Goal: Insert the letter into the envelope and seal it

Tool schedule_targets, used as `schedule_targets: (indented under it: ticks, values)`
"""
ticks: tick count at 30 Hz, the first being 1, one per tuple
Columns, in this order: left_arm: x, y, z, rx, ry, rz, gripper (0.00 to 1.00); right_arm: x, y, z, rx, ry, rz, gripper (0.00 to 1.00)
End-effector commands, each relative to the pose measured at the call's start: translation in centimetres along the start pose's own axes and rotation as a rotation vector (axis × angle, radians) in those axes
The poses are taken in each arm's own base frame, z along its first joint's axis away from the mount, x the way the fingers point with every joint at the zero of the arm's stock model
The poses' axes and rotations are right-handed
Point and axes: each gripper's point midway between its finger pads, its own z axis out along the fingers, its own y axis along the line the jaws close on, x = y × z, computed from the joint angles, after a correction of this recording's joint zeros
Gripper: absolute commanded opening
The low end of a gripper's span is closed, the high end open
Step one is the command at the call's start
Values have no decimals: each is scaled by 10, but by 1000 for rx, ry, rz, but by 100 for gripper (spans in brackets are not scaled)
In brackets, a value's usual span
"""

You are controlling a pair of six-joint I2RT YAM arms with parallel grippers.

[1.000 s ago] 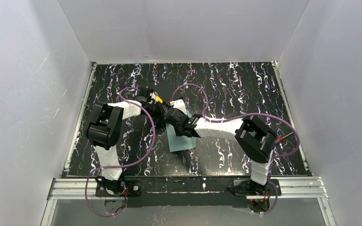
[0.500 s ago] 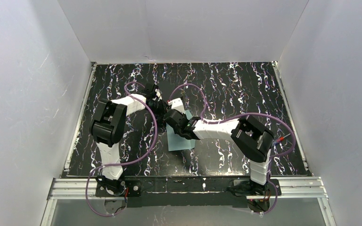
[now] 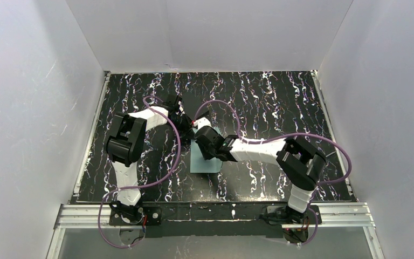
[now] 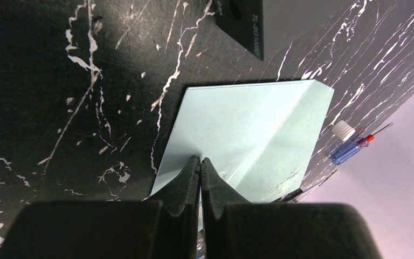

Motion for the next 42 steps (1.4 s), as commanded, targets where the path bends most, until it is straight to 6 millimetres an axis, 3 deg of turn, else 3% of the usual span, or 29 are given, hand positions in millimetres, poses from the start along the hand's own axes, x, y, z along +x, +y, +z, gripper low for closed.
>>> schedule_targets:
  ticks: [1, 5, 12, 20, 25, 28, 34, 42]
  values:
    - [22, 58, 29, -206, 51, -58, 0, 36, 19, -13, -164, 137, -92, 1]
    - [23, 59, 29, -205, 54, -58, 0, 40, 12, -11, -117, 171, -102, 1]
    - [26, 59, 30, -194, 68, -46, 0, 32, -35, 3, 133, 180, -32, 1]
    - [27, 59, 32, -186, 81, -34, 0, 27, -46, 29, 172, 158, 8, 1]
    - [26, 58, 33, -185, 84, -38, 0, 28, -37, 35, 121, 182, 15, 1]
    - [25, 59, 34, -194, 78, -47, 0, 34, -33, 24, 82, 207, 22, 1]
    - [20, 63, 34, -228, 43, -79, 0, 32, -4, -10, -70, 270, 14, 1]
    - [21, 66, 35, -240, 51, -86, 0, 52, -1, -18, -103, 325, -36, 1]
